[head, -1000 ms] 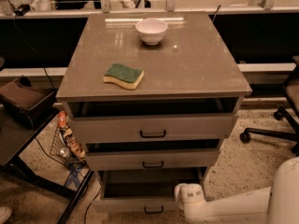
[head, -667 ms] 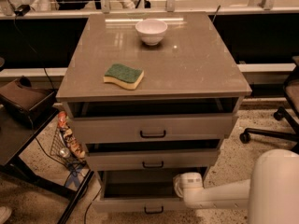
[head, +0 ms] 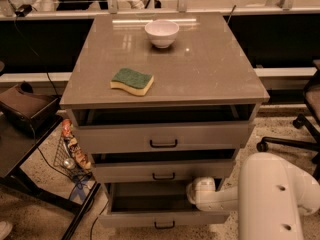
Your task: Open bottom drawer
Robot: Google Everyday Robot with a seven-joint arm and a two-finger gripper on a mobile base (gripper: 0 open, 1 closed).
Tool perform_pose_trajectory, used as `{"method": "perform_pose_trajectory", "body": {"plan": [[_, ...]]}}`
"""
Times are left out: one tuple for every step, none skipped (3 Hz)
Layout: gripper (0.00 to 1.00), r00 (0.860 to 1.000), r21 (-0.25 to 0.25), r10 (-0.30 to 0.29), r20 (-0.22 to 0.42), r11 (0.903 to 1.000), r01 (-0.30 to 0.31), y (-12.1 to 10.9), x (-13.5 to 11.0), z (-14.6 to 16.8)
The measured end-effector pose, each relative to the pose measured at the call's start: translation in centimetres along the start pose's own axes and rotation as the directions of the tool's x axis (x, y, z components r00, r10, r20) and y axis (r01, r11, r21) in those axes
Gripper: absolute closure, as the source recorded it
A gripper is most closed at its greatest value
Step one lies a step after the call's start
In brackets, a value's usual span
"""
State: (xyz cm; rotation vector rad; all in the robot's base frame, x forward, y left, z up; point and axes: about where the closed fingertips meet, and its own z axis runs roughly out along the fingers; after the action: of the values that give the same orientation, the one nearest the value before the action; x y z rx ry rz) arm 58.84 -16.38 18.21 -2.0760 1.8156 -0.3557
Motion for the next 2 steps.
{"method": "perform_pose_trajectory", "body": {"plan": [[1.0, 1.0, -0.001, 0.007, -0.005, 1.0, -0.007, -0.16, 0.31, 0.23], [1.0, 1.0, -0.001, 0.005, -0.004, 1.0, -0.005, -0.11, 0.23, 0.18]]}}
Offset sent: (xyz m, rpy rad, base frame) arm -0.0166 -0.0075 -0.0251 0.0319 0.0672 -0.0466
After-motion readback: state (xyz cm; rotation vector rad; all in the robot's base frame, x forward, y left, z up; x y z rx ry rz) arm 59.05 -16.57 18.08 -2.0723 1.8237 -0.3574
